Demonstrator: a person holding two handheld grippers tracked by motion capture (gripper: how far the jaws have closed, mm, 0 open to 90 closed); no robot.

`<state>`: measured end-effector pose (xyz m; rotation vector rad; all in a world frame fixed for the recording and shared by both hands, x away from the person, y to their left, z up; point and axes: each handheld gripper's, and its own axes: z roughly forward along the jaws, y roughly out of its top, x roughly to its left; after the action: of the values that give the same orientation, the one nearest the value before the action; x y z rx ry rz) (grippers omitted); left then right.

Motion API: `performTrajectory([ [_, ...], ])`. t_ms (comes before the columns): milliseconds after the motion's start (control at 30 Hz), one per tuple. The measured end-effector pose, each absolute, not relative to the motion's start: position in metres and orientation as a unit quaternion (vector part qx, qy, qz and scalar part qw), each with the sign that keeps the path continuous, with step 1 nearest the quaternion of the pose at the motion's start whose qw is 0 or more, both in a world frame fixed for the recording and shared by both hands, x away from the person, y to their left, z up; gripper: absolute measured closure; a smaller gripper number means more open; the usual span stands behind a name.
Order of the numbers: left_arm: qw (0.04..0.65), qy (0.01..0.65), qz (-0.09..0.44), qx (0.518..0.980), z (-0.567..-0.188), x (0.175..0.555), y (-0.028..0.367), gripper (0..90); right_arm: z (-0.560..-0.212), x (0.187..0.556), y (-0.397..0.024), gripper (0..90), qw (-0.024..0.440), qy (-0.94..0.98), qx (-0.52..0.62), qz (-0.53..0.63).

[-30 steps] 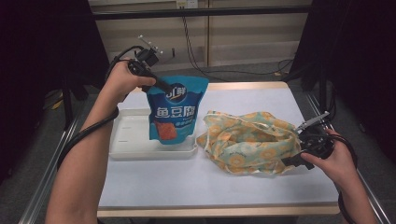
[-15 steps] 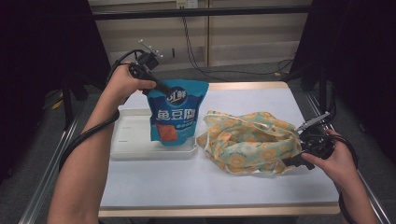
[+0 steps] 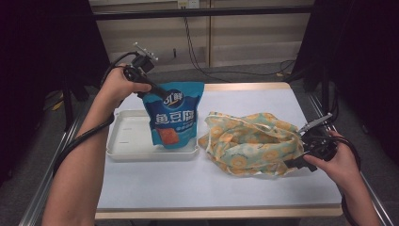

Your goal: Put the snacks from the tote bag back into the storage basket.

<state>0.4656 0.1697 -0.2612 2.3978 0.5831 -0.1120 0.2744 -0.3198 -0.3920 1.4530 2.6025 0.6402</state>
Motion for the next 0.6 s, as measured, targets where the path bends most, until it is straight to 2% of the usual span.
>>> performTrajectory([
  [433, 0.323, 0.227, -0.044, 0.918, -0.265, 0.464, 0.185, 88.5, -0.392, 0.275, -0.320, 9.3, 0.047, 0.854, 0.476, 0.207],
  [600, 0.323, 0.229, -0.052, 0.917, -0.264, 0.461, 0.188, 83.9, -0.392, 0.276, -0.319, 9.3, 0.049, 0.854, 0.474, 0.208],
])
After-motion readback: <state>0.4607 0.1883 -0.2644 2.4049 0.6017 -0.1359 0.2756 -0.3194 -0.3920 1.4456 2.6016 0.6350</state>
